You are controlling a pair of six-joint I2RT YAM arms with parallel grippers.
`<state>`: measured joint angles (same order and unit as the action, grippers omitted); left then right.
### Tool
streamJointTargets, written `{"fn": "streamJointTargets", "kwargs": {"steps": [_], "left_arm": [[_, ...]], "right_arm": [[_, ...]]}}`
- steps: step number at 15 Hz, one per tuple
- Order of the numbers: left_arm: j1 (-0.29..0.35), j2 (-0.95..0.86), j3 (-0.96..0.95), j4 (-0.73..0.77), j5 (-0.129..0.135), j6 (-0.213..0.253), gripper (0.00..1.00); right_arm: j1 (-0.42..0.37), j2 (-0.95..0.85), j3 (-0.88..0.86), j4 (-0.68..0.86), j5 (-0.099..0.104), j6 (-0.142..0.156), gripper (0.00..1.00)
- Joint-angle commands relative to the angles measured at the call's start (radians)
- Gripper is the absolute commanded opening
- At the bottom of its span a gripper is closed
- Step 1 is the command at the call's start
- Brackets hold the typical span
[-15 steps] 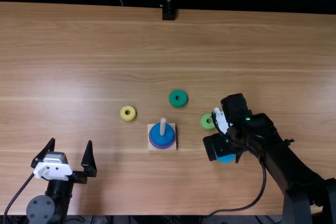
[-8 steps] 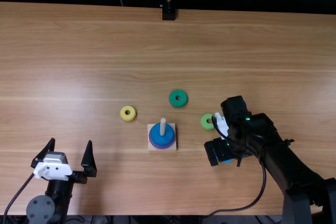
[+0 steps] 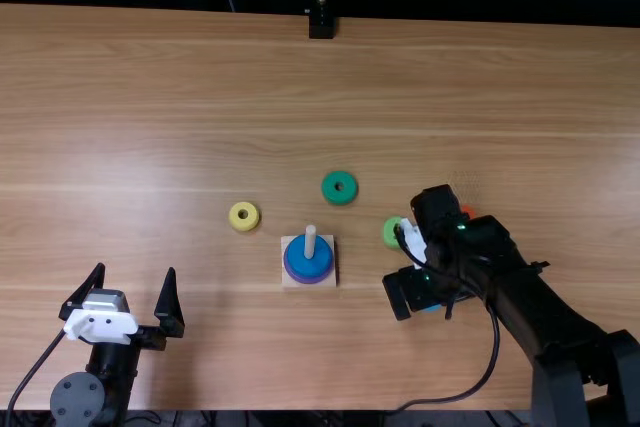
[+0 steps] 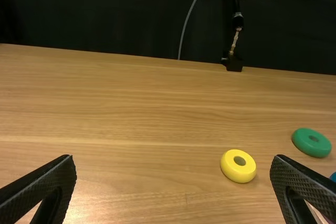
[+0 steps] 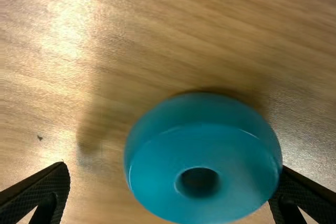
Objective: Build the Hanoi tower: stack the rings onto the peg from bottom to top in this color order: purple, dark blue, light blue, dark green, light green, yellow, orange.
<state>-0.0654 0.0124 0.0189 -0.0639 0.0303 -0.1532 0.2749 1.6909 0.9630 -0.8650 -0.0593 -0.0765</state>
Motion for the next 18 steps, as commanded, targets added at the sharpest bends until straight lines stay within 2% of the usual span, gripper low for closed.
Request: {"fn": "streamJointTargets", "kwargs": {"steps": [1, 2, 3, 4, 6, 13, 16, 18], "left_arm": [[-0.001, -0.012, -0.019, -0.001, 0.001, 0.013, 1.0], [-0.001, -0.012, -0.019, -0.001, 0.001, 0.013, 1.0], [-0.001, -0.012, -0.019, -0.001, 0.001, 0.013, 1.0], [-0.001, -0.012, -0.019, -0.001, 0.001, 0.013, 1.0], [-0.001, -0.012, -0.019, -0.001, 0.001, 0.013, 1.0], [-0.001, -0.012, -0.019, -0.001, 0.001, 0.013, 1.0], [-0.001, -0.012, -0.019, -0.001, 0.001, 0.013, 1.0], [-0.001, -0.012, -0.019, -0.001, 0.001, 0.013, 1.0]], "right_arm": [[0.009, 0.016, 0.022, 0.001, 0.002, 0.003, 0.95], [0.015, 0.018, 0.022, 0.001, 0.002, 0.001, 0.81], [0.015, 0.018, 0.02, -0.001, 0.002, 0.001, 0.56], [0.015, 0.018, 0.017, -0.001, 0.002, -0.001, 0.35], [0.018, 0.018, 0.016, -0.001, 0.002, -0.001, 0.0], [0.024, 0.012, 0.079, -0.001, -0.003, 0.001, 0.0], [0.095, 0.007, 0.148, -0.01, -0.003, 0.001, 0.0], [0.124, 0.007, 0.227, -0.106, -0.003, -0.003, 0.0]]}}
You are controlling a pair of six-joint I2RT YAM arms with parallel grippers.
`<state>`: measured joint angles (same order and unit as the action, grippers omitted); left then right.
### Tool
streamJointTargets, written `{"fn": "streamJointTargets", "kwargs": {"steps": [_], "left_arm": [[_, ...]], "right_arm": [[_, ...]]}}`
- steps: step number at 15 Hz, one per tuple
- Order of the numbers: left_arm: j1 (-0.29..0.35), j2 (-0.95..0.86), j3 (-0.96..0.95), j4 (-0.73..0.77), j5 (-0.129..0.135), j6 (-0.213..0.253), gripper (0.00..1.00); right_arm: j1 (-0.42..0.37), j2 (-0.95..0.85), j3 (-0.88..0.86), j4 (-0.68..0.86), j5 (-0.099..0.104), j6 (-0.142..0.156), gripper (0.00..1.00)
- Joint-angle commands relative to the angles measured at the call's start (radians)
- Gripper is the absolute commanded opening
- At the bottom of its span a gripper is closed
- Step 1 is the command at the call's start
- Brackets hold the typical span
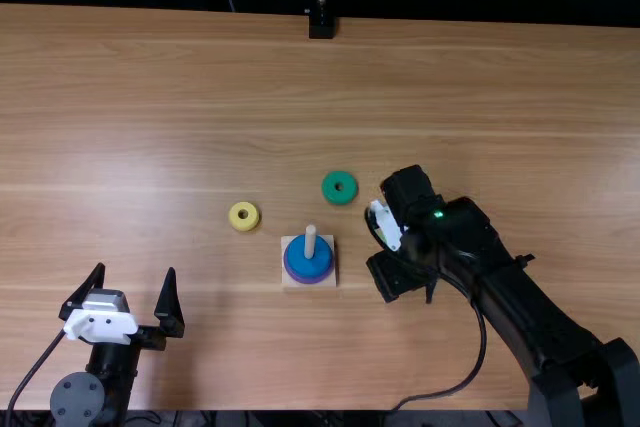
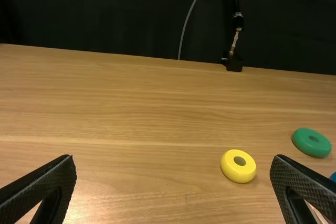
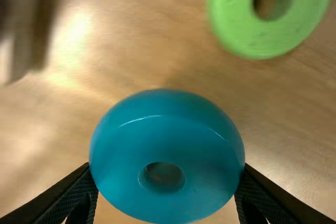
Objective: Build the Hanoi tower: stack the rings onto the peg from bottom to top in this color order: purple, dark blue, light blue, dark green, light green, yellow, orange.
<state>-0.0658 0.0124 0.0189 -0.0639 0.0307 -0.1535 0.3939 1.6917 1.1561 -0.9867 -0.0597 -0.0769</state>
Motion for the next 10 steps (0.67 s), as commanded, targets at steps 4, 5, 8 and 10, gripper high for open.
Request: {"fn": "streamJointTargets", "kwargs": {"steps": [4, 5, 8, 10], "left_arm": [[0.0, -0.012, -0.019, -0.001, 0.001, 0.014, 1.0], [0.0, -0.012, -0.019, -0.001, 0.001, 0.014, 1.0], [0.0, -0.012, -0.019, -0.001, 0.001, 0.014, 1.0], [0.0, -0.012, -0.019, -0.001, -0.001, 0.014, 1.0]], "right_arm": [[0.026, 0.01, 0.252, -0.213, -0.005, -0.01, 0.0], [0.039, 0.01, 0.313, -0.248, -0.005, -0.011, 0.0], [0.069, 0.013, 0.493, -0.343, -0.005, -0.011, 0.0], [0.102, 0.014, 0.582, -0.389, -0.005, -0.011, 0.0]]}}
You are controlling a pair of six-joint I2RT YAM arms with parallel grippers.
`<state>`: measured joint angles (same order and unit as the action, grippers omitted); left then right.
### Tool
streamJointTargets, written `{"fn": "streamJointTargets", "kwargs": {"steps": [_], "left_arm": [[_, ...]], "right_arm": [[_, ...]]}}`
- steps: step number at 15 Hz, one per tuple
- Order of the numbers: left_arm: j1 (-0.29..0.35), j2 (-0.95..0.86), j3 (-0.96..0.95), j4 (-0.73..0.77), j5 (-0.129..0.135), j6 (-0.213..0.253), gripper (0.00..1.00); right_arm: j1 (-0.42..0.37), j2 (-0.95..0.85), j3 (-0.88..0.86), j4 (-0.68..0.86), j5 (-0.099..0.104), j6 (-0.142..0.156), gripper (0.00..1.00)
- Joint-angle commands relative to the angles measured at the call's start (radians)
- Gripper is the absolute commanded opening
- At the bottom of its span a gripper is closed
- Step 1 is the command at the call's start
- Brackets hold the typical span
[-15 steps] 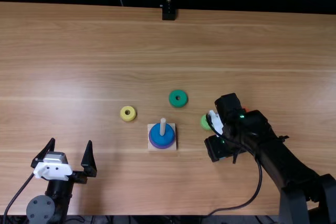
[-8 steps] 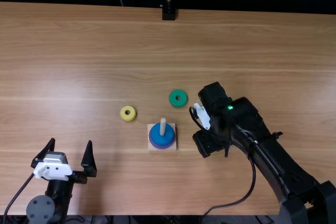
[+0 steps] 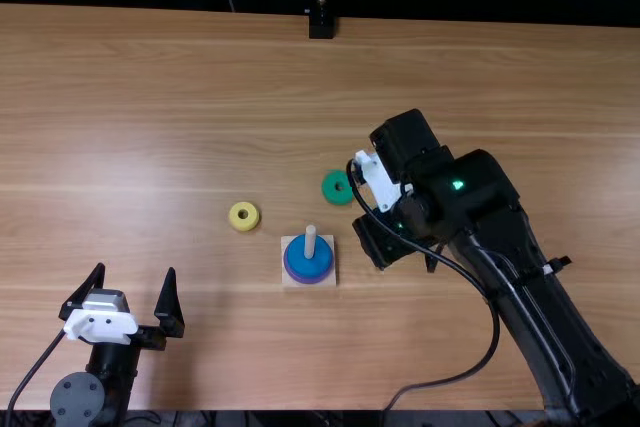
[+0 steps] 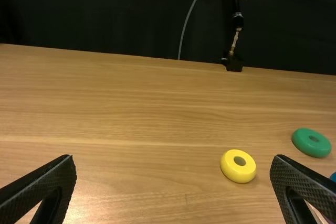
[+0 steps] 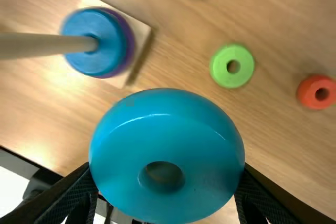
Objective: Build the Hanoi tower: stack the rings onto the peg from bottom to top in this color order: purple, dark blue, light blue, dark green, light green, yellow, orange.
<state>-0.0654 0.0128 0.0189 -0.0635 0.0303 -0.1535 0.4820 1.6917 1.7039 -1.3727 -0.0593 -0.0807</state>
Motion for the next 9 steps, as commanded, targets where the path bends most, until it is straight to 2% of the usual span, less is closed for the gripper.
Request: {"fn": "streamJointTargets", "kwargs": {"steps": [1, 6, 9], "left_arm": [[-0.001, -0.013, -0.019, -0.001, 0.001, 0.014, 1.0], [-0.001, -0.013, -0.019, -0.001, 0.001, 0.014, 1.0], [-0.001, -0.013, -0.019, -0.001, 0.001, 0.014, 1.0]], "right_arm": [[0.023, 0.017, 0.06, -0.013, -0.005, -0.004, 0.0], [0.092, 0.099, 0.206, -0.066, -0.005, 0.002, 0.0], [0.132, 0.114, 0.22, -0.062, -0.005, 0.002, 0.0]]}}
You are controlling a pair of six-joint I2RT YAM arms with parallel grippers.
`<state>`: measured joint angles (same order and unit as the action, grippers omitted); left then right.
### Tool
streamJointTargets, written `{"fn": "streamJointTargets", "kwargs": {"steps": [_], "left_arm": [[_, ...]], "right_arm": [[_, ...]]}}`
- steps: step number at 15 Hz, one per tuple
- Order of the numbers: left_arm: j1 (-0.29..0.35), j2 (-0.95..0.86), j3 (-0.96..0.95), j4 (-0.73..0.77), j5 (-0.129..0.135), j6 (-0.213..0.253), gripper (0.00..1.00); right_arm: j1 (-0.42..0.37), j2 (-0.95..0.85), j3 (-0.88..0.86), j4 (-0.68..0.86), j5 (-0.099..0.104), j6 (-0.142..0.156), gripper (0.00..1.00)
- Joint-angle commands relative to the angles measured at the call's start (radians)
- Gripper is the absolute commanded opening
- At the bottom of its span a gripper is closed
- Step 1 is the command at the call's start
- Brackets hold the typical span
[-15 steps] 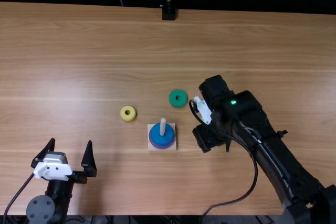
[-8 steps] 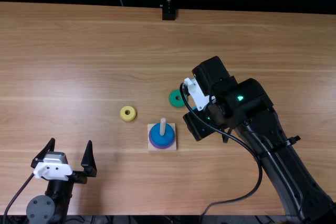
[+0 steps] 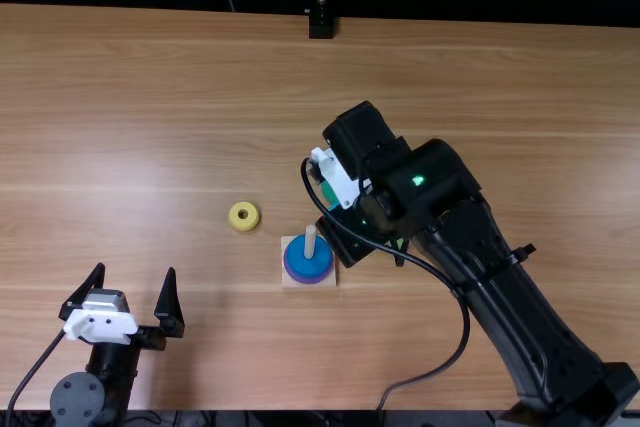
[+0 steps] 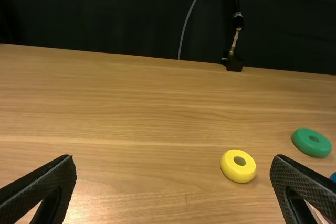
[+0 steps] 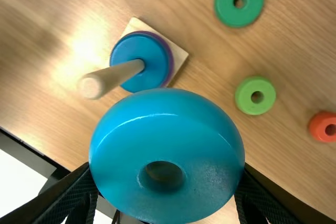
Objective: Build the Hanoi tower: stack the rings onto the peg from bottom to top in this color order: purple, dark blue, light blue, dark green, light green, yellow, orange.
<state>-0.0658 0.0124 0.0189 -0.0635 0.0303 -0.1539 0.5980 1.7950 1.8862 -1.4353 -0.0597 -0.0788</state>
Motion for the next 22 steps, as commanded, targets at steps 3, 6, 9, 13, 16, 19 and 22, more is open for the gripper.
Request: {"fn": "streamJointTargets", "kwargs": {"steps": [3, 6, 9, 13, 16, 19, 22], "left_arm": [[0.0, -0.012, -0.019, -0.001, 0.001, 0.014, 1.0], [0.0, -0.012, -0.019, -0.001, -0.001, 0.014, 1.0], [0.0, -0.012, -0.019, -0.001, 0.001, 0.014, 1.0], [0.0, -0.012, -0.019, -0.001, -0.001, 0.014, 1.0], [0.0, -0.012, -0.019, -0.001, 0.001, 0.014, 1.0], [0.0, -0.012, -0.019, -0.001, 0.001, 0.014, 1.0], [0.0, -0.012, -0.019, -0.001, 0.001, 0.014, 1.0]], "right_arm": [[0.049, 0.024, 0.04, 0.002, -0.005, 0.001, 0.0], [0.089, 0.056, 0.093, 0.002, -0.007, 0.003, 0.0], [0.105, 0.089, 0.122, 0.002, -0.007, 0.003, 0.0], [0.109, 0.119, 0.126, 0.004, -0.007, 0.005, 0.0], [0.109, 0.126, 0.125, 0.004, -0.007, 0.005, 0.0], [0.108, 0.144, 0.125, 0.006, -0.007, 0.005, 0.0], [0.108, 0.159, 0.125, 0.008, -0.005, 0.005, 0.12]]}}
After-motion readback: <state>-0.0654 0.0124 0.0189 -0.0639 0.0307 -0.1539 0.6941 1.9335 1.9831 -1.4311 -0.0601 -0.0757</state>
